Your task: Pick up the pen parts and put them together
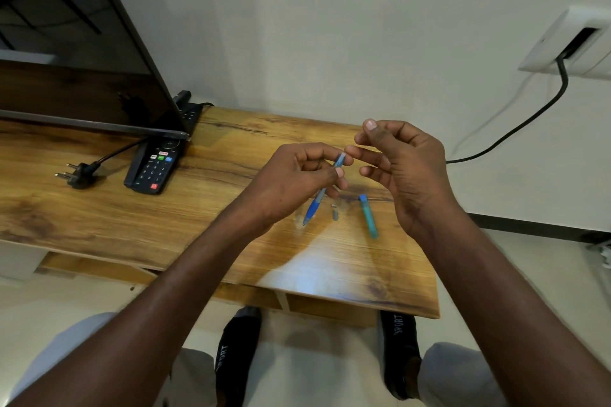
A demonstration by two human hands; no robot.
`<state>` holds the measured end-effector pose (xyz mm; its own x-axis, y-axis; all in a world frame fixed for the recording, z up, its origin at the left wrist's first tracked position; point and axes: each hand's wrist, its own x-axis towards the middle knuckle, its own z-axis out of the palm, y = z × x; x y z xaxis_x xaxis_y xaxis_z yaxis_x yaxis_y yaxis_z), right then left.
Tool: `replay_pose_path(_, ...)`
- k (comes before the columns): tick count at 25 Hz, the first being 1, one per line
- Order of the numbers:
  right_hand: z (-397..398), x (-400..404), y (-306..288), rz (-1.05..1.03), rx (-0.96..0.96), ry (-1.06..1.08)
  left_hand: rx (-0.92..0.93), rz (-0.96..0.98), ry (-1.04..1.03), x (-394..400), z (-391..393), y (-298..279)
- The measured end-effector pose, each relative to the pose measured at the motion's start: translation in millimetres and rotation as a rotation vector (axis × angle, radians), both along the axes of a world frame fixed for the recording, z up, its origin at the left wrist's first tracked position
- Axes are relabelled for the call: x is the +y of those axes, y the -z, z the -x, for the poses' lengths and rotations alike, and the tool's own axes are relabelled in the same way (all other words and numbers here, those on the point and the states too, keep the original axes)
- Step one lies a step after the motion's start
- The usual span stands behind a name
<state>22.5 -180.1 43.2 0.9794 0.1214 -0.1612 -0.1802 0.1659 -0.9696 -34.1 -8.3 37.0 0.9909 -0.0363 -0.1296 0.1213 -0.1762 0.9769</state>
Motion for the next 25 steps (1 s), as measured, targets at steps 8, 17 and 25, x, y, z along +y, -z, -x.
replay_pose_path(8, 0.4, -0.6, 1.5, 0.046, -0.003, -0.019, 0.004, -0.014, 0.005, 0.0, -0.4, 1.2)
replay_pose_path(17, -0.1, 0.1, 3.0, 0.110, -0.048, -0.012, 0.002, -0.029, 0.001, 0.3, -0.8, 2.1)
replay_pose_path(25, 2.8, 1.8, 2.9, 0.228, -0.118, -0.050, 0.003, -0.060, 0.001, -1.4, -0.5, 1.8)
